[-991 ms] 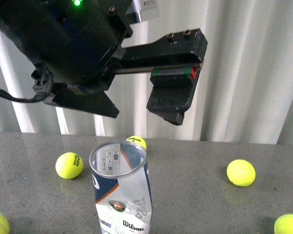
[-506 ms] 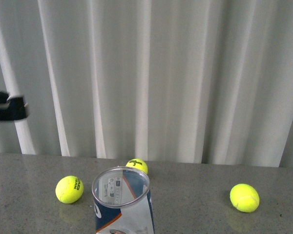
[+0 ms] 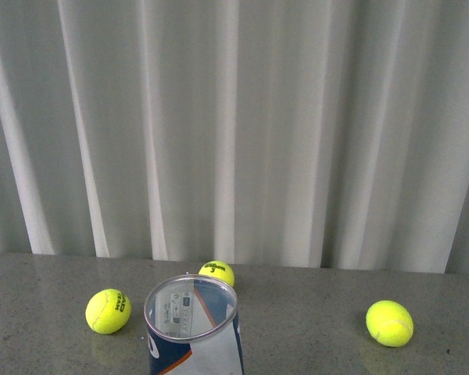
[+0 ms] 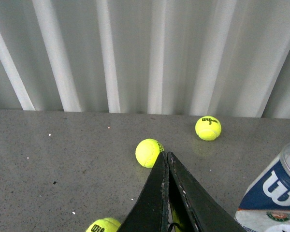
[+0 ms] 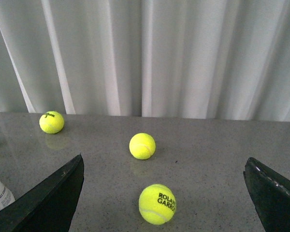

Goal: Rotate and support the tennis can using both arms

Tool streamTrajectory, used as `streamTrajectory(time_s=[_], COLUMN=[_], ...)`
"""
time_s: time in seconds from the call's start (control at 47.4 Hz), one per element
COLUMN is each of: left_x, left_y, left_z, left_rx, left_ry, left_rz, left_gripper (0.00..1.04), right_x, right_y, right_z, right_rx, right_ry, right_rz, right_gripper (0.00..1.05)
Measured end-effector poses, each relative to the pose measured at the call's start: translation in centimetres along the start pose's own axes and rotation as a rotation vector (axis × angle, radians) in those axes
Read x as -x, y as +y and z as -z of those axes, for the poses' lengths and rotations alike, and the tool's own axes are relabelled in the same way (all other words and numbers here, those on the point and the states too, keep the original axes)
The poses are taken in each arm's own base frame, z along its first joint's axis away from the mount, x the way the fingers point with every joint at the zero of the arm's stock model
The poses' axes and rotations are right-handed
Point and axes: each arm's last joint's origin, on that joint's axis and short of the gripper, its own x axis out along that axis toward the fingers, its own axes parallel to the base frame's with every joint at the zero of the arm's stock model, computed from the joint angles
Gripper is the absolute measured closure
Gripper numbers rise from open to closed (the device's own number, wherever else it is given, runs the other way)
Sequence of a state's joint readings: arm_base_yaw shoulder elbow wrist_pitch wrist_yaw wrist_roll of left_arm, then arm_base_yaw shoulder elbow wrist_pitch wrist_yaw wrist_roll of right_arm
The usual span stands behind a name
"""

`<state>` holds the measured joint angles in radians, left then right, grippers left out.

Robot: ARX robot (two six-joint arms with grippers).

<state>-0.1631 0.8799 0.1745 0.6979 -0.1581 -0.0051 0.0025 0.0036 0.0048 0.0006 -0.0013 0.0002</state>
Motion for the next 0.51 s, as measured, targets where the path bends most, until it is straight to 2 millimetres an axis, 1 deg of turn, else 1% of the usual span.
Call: streamTrajectory(time_s=[0.295,0.401,0.506], left_x=[2.2,2.9,3.4], left_y=[1.2,2.1,2.3], left_z=[1.3,1.6,1.8], left_rx=[0.000,0.001,0.001], left_ry=[0.002,0.001,-0.001], left_rz=[-0.005,0.011,-0.004], left_gripper=[1.01,1.01,1.01], right_x=[0.0,0.0,0.0], right_y=[0.0,0.0,0.0], right_z=[0.0,0.0,0.0], right_rx=[0.000,0.000,0.000], right_ry=[0.000,0.000,0.000], right_rz=[0.000,0.000,0.000], right_gripper=[0.07,0.07,0.07])
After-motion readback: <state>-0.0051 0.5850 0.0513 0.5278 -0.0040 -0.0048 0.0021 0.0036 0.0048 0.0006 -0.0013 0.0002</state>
